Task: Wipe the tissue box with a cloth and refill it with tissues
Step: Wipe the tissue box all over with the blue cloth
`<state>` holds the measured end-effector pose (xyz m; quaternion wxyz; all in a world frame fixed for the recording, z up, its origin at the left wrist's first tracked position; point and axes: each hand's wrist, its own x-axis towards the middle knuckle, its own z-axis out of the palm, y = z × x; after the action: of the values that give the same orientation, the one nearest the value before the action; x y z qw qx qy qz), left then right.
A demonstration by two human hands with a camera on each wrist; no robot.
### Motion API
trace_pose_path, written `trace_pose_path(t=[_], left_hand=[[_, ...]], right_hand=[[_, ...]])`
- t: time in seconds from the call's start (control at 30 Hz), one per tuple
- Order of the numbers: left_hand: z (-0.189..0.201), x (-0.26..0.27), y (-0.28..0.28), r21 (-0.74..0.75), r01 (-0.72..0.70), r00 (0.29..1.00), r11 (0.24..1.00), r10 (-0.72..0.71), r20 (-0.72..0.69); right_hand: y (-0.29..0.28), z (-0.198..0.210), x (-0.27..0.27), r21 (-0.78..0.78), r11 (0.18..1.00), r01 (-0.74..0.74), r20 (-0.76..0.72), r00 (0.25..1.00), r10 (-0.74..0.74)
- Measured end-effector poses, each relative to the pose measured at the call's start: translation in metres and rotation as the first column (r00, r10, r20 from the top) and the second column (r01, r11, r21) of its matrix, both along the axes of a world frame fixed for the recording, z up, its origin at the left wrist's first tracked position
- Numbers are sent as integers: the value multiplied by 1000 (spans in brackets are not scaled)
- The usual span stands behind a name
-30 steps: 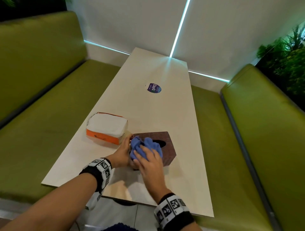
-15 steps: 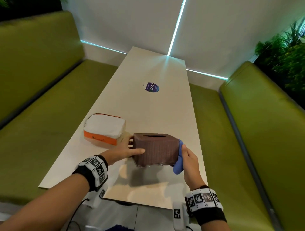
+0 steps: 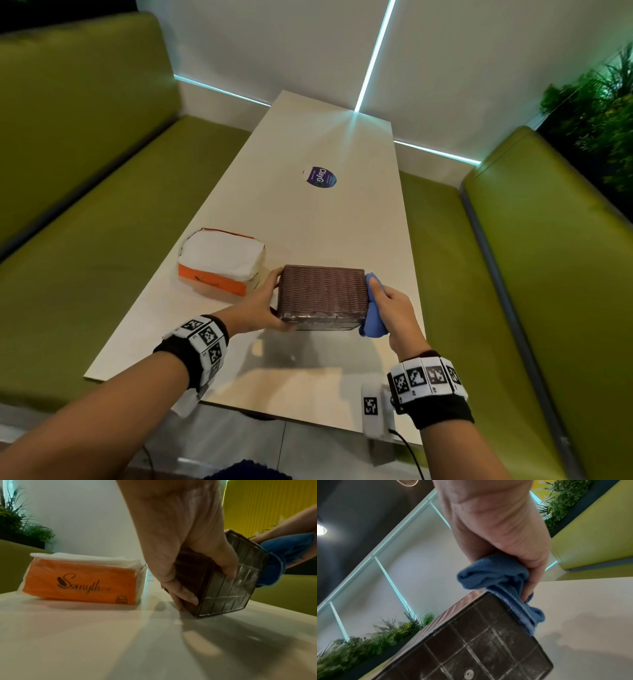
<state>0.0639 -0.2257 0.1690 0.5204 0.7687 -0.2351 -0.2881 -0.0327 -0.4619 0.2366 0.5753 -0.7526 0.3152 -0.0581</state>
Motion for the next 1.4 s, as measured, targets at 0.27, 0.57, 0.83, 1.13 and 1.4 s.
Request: trace_pose_path(t=[0.27,0.57,0.83,1.13,1.4], left_hand=[[-7,6,-5,-91,-61,998,994,58,-28],[-3,6,-8,-72,-146,985,987,151,79],[-1,5,-6,53,-201,972,978,192,133],[-4,6,-7,-23,-142,990,990,142,10],[-5,8,-17,-20,-192,981,981,192,37]], right_hand=[[67,-6,16,-712,693,-114,140,944,300],[39,-34,19,-806,511,-300,-127,930,346],[114,-36,17,-873,432,-226,-4,889,459],[22,-32,14,-695,714,-85,58,983,173],[124,-49,15,-883,420,-208,48,851,523]])
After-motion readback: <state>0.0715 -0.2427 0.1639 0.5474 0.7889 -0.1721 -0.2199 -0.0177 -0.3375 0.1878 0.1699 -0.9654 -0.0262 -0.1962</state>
